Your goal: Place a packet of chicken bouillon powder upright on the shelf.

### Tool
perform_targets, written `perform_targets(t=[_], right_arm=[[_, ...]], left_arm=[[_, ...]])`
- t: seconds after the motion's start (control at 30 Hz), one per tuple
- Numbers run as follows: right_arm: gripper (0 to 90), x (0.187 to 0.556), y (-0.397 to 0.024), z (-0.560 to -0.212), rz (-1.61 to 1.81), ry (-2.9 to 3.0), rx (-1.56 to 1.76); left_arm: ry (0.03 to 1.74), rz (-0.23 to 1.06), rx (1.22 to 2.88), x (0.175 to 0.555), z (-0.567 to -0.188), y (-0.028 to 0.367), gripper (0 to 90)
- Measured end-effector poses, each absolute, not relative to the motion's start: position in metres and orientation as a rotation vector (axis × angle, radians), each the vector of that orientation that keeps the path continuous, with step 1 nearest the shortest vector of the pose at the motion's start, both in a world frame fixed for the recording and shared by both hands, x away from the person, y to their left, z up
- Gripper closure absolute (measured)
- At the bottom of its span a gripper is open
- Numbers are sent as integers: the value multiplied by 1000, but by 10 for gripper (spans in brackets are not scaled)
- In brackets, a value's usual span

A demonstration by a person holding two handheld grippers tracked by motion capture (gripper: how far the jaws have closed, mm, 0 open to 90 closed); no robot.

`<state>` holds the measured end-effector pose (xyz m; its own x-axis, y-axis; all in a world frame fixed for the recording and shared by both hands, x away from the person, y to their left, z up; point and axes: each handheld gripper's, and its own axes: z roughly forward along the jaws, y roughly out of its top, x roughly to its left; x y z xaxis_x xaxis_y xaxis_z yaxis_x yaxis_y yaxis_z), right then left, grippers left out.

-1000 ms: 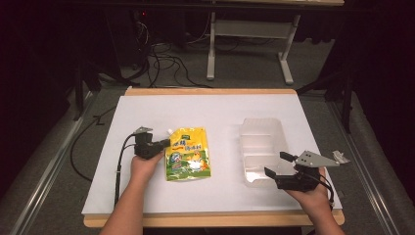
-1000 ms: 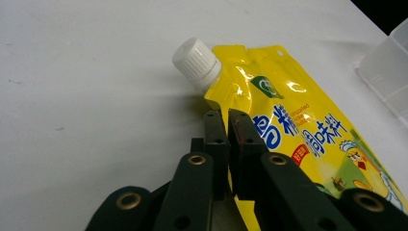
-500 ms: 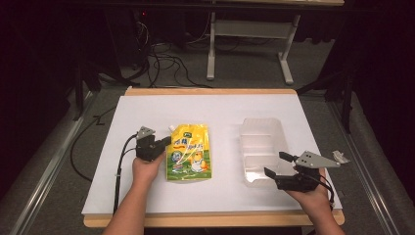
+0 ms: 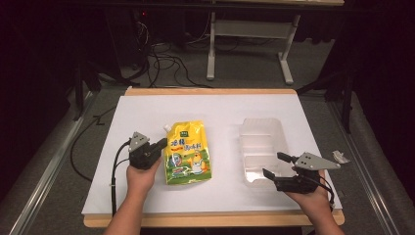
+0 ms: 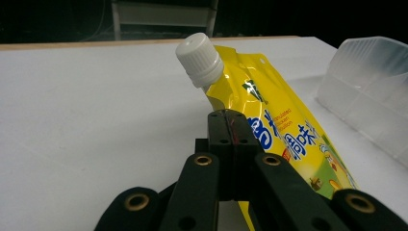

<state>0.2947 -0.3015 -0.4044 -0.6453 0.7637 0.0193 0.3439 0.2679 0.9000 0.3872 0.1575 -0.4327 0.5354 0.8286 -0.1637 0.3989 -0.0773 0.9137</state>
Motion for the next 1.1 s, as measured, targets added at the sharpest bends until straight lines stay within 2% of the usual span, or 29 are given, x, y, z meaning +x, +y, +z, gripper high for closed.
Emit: perform_targets(t=[0.57, 1.1], right_arm=[[191, 287, -284, -400, 1368, 2148, 960], [159, 299, -248, -397, 1454, 2183, 996]], left_arm=[[942, 632, 1666, 340, -415, 153, 900], [875, 628, 1599, 322, -413, 152, 900]])
